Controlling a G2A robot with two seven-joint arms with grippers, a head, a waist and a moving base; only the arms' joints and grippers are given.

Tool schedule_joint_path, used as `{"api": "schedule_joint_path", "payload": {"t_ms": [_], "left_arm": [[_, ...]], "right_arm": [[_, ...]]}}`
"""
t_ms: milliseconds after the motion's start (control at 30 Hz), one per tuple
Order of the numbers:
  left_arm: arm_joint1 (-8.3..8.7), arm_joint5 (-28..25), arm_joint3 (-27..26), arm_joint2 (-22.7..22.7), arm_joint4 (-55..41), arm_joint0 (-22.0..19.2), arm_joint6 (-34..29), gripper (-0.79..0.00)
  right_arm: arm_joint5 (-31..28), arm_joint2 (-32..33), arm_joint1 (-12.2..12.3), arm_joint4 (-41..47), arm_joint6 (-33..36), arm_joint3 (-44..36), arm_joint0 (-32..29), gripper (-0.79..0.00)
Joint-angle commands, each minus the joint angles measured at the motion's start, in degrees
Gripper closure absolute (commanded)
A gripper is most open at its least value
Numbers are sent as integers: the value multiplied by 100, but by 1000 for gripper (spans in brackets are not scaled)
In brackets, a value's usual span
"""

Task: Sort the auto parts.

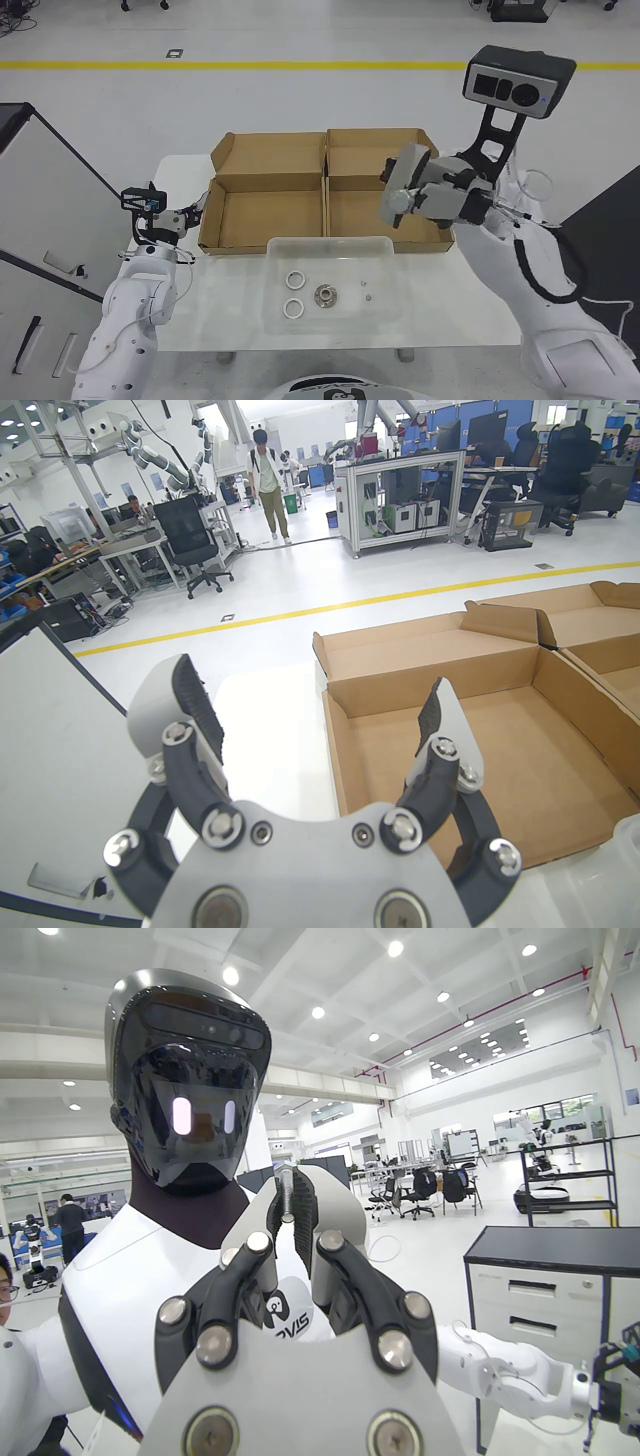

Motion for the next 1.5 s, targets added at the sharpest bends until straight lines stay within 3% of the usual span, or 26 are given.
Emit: {"api": "schedule_joint_path", "payload": {"t_ms": [0, 433, 1333, 1467], "left_arm": [[0, 0, 0, 0, 0, 0, 0, -785], [0, 0, 0, 0, 0, 0, 0, -785], [0, 0, 0, 0, 0, 0, 0, -785], [0, 0, 0, 0, 0, 0, 0, -785]], "right_arm": [[-95, -30, -27, 238, -43, -8, -36, 0], [-250, -11, -156, 836, -89, 43, -206, 0], [-250, -11, -156, 836, -89, 43, -206, 0], [4, 221, -132, 535, -173, 66, -369, 0]]}}
